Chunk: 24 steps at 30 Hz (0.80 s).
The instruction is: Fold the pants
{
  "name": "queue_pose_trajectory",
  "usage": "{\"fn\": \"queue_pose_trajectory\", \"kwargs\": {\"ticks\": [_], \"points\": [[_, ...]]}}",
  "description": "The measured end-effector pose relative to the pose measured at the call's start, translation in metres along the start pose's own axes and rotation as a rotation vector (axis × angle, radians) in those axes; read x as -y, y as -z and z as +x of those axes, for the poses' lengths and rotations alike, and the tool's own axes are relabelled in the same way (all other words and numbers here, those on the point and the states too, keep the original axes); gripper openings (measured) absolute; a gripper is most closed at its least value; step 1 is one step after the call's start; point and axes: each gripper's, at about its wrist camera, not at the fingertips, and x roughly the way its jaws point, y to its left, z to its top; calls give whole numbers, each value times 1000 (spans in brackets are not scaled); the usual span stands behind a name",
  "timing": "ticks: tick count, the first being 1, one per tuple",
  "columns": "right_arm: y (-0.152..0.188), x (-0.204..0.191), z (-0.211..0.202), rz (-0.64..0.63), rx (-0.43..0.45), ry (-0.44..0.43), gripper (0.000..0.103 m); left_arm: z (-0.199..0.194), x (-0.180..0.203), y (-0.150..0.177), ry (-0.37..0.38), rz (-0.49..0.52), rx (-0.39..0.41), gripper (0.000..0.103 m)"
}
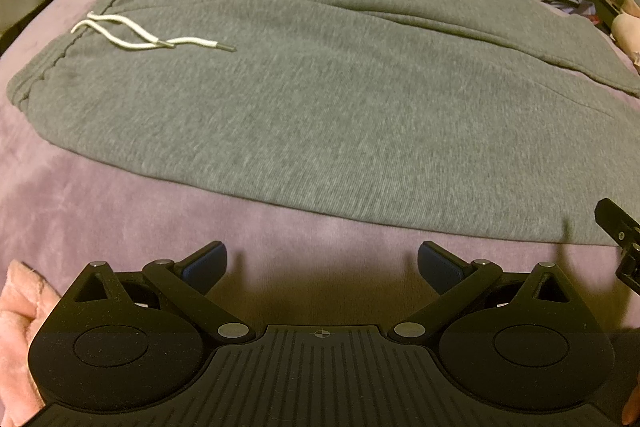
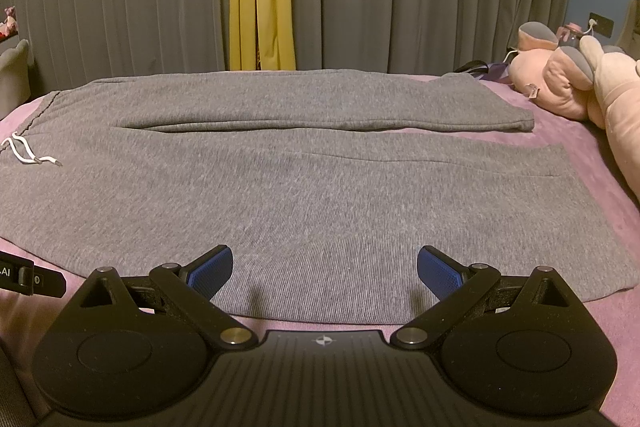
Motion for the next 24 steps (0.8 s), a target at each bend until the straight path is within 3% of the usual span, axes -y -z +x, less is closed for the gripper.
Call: {"fn": "queue_pose_trajectory", "kwargs": {"ticks": [24], "points": [[1,0,1,0,-1,1,99,-1,-2,-1,20,-18,-6,103]]}}
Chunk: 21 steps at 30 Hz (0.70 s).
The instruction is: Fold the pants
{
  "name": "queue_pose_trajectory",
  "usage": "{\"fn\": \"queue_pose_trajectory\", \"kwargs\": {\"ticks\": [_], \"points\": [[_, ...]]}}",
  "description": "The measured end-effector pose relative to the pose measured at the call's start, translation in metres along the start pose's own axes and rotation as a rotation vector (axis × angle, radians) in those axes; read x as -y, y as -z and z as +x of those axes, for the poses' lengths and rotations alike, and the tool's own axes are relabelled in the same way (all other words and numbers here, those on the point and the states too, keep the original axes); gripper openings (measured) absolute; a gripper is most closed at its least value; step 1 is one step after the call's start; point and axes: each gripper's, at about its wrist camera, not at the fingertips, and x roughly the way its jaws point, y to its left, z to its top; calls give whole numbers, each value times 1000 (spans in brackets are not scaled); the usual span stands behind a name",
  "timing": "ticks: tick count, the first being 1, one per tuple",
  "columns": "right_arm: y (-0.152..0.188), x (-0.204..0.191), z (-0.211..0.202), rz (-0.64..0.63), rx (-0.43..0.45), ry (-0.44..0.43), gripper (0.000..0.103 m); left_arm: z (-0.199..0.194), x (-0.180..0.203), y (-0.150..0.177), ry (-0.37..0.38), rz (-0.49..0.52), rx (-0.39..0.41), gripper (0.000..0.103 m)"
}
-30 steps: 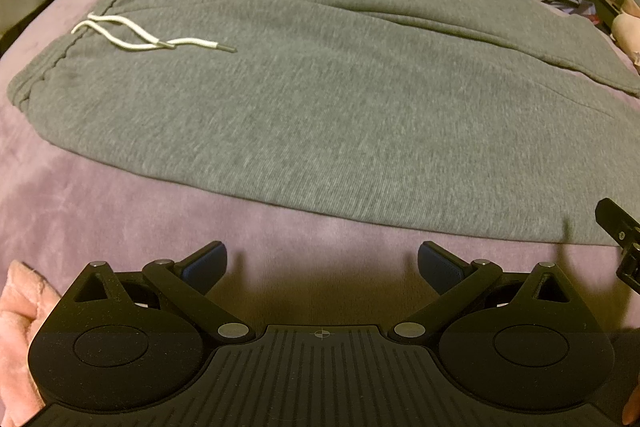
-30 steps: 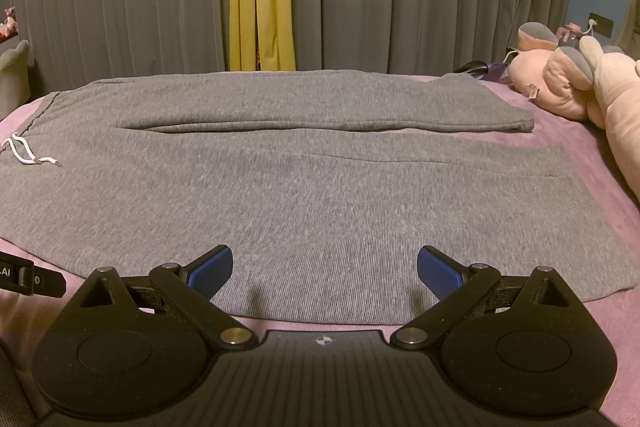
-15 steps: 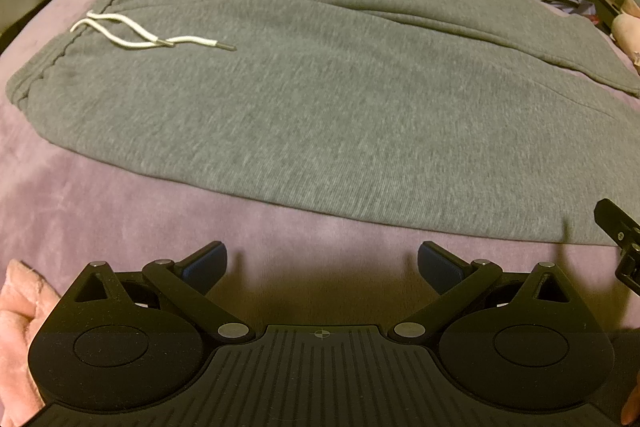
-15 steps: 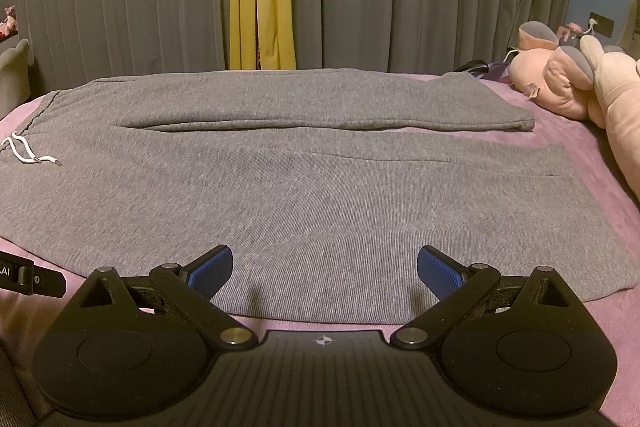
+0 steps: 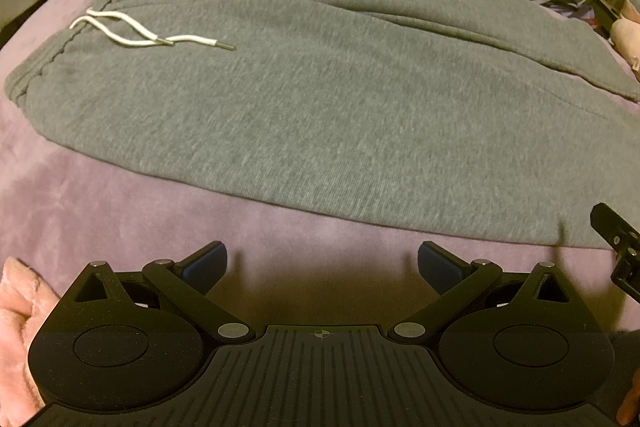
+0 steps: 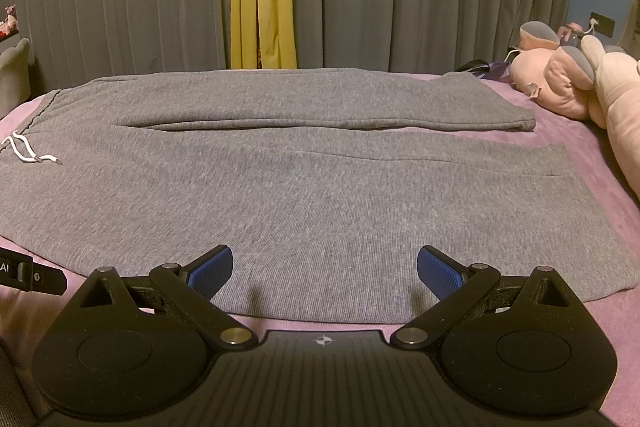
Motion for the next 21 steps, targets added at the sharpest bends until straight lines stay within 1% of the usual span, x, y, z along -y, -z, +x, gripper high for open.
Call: {"fn": "queue_pose_trajectory", "kwargs": {"ticks": [10,21], "points": [[4,-2,0,-5,-1,-2,99,0,-2,-2,10,-17,0,103],[4,-4,3,-17,-24,-8,99,2,-8,-4,32,-54,-13,103]]}}
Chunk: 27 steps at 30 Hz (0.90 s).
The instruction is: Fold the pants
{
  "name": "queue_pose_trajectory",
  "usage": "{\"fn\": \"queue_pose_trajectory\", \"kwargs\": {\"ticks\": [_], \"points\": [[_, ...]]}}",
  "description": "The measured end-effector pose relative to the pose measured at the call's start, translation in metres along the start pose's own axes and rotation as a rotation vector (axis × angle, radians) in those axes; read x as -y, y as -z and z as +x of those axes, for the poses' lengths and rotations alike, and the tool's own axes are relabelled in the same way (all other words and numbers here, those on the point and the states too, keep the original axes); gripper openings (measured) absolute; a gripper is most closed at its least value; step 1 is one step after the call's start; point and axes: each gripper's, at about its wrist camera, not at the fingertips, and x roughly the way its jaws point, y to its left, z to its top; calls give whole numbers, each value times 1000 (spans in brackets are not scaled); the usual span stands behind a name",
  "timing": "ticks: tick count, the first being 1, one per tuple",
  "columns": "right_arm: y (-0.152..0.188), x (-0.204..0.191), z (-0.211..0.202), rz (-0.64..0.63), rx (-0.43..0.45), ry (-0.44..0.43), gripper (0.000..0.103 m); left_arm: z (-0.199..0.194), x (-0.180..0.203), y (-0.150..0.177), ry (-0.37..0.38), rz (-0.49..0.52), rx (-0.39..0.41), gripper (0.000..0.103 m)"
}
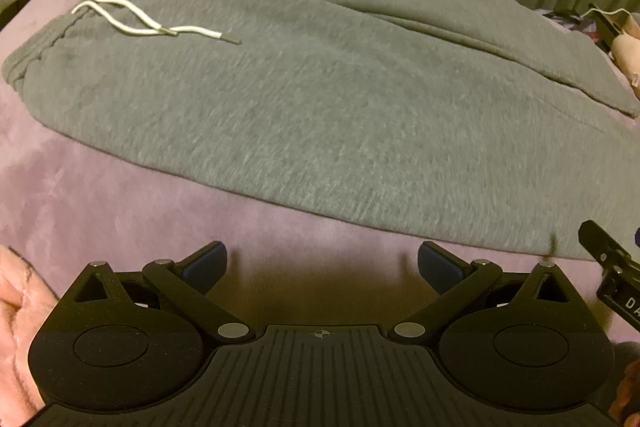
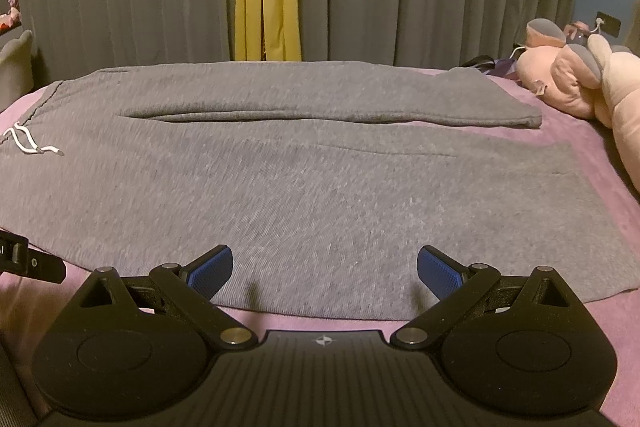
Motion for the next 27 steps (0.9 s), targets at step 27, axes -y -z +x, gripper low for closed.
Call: {"fn": "queue_pose_trajectory", "kwargs": {"ticks": [27], "points": [[-18,34,82,131,-183,107,99,6,-20,-58,9,-232,102,103]]}}
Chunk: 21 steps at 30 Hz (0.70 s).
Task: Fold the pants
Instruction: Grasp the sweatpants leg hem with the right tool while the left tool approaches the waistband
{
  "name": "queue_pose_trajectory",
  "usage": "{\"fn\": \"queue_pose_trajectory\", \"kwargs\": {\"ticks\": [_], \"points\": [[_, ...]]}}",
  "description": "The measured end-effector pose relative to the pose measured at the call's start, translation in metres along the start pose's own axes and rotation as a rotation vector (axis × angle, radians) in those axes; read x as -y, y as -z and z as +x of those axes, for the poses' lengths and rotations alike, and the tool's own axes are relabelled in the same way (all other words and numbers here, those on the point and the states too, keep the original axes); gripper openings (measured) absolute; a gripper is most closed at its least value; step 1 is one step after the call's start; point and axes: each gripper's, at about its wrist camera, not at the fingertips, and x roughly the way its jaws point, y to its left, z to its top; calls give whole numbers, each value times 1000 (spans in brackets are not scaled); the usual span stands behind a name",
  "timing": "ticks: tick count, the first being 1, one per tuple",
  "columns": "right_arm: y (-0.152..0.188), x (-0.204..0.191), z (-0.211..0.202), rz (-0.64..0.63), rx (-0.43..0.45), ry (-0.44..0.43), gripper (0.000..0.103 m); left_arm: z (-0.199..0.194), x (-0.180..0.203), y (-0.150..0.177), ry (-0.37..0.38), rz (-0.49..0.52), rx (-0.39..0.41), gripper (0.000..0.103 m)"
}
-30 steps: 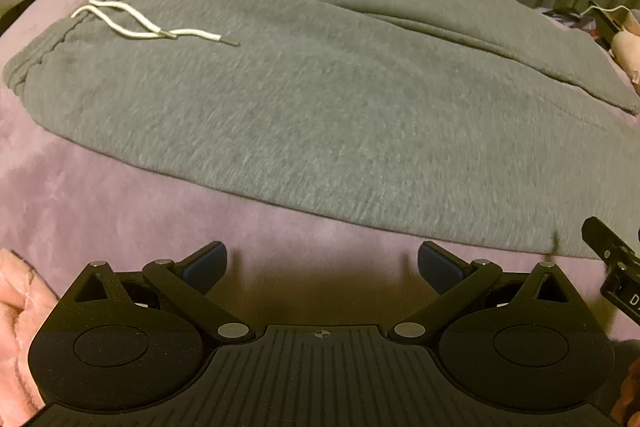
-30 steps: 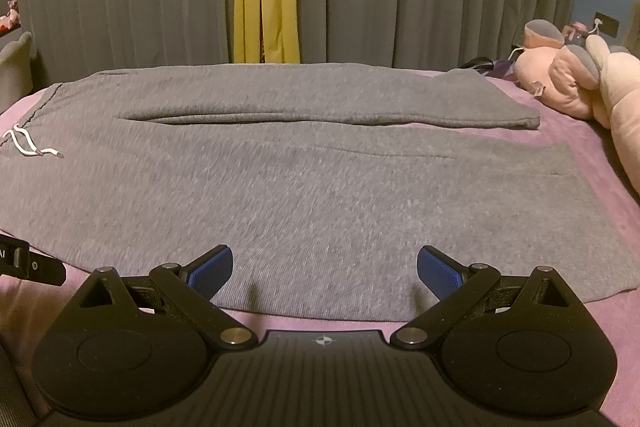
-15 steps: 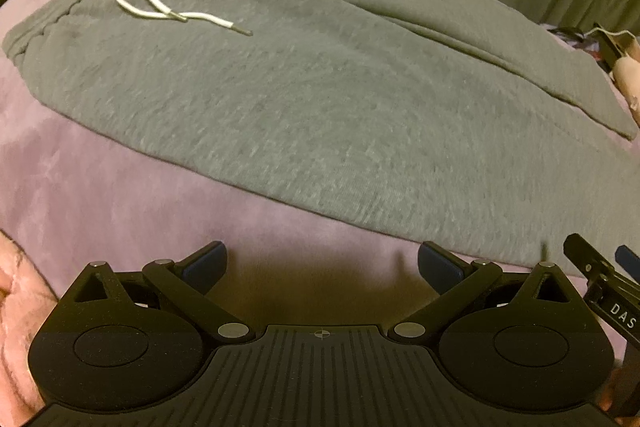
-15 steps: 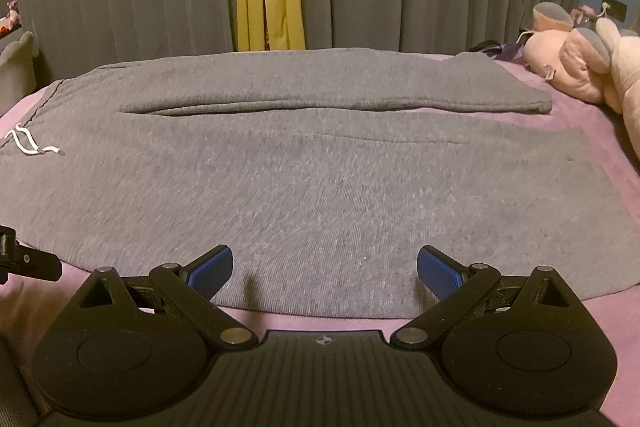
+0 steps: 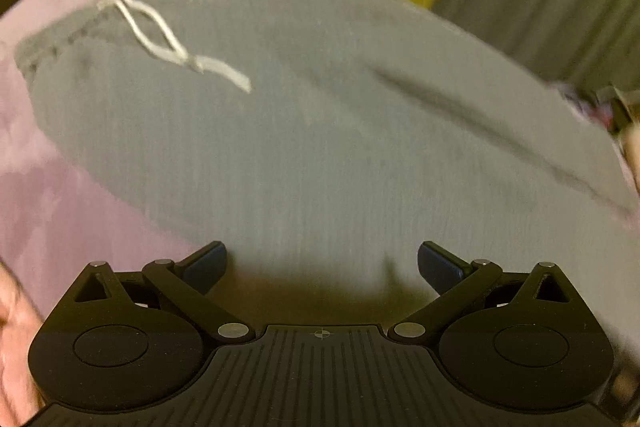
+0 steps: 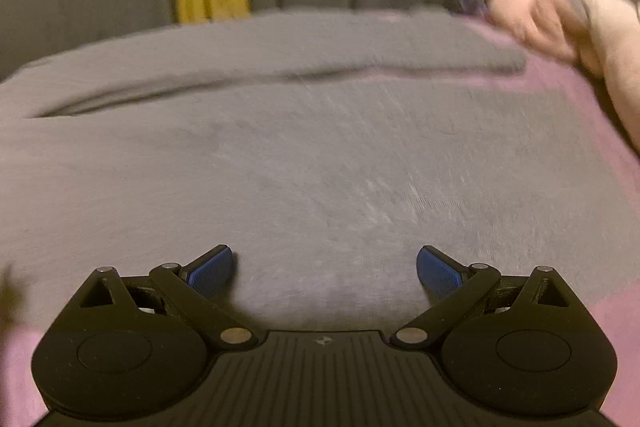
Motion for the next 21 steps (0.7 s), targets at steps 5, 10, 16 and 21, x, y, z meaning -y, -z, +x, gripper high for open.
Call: {"fn": "queue_pose_trajectory", "kwargs": {"ticks": [5,10,16,21], "points": [[-4,10,14,52,-7,-21,99,34,21,-62,-65,-155,97,103],[-11,6,20,16,-27,-19,99,82,29,-91,-141,-203,171,103],[-104,39,44,23,-4,-105,99,105,10,-93,-303,-127,279,103],[-229,58,115,201,56,-80,87,107,2,-95,-369,-155,432,103]]}}
